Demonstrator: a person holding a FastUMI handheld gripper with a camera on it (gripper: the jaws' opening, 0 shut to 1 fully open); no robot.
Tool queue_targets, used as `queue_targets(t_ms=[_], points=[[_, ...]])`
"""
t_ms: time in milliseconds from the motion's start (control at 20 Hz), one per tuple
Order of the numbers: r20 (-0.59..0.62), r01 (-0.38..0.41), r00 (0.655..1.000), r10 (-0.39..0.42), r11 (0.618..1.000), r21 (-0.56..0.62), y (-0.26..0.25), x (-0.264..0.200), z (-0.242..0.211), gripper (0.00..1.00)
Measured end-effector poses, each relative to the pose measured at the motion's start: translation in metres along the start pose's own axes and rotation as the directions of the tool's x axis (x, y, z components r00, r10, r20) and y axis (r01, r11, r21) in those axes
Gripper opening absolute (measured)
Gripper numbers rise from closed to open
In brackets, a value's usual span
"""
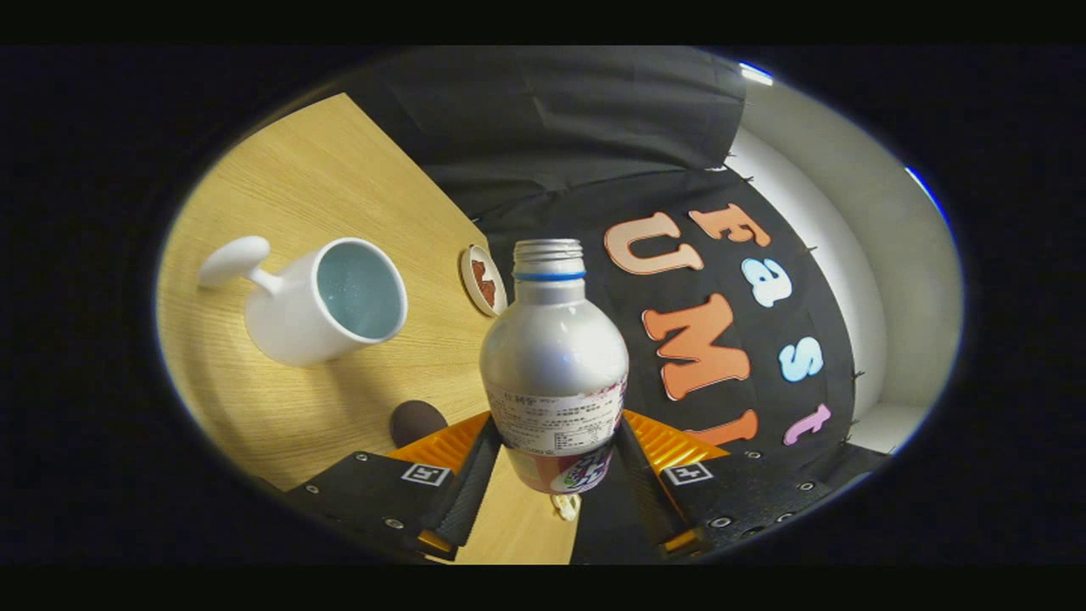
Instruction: Take the bottle from table, then pour the juice into the cup, finally place the bottle on the coaster
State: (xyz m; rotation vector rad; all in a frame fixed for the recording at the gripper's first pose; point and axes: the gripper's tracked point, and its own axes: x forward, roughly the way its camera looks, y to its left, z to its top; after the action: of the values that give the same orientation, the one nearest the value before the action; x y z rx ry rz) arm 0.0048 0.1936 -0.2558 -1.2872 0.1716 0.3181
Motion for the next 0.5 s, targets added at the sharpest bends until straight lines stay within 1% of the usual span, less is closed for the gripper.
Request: queue_targets(t_ms=[300,500], points=[[0.025,0.042,0.999,-0.038,0.986,-0.163,0.0001,0.0061,-0.004,0.76],[0.045,0.064,0.997,-0.055,0.965,-0.253,-0.0027,0.0073,-0.0031,0.76]])
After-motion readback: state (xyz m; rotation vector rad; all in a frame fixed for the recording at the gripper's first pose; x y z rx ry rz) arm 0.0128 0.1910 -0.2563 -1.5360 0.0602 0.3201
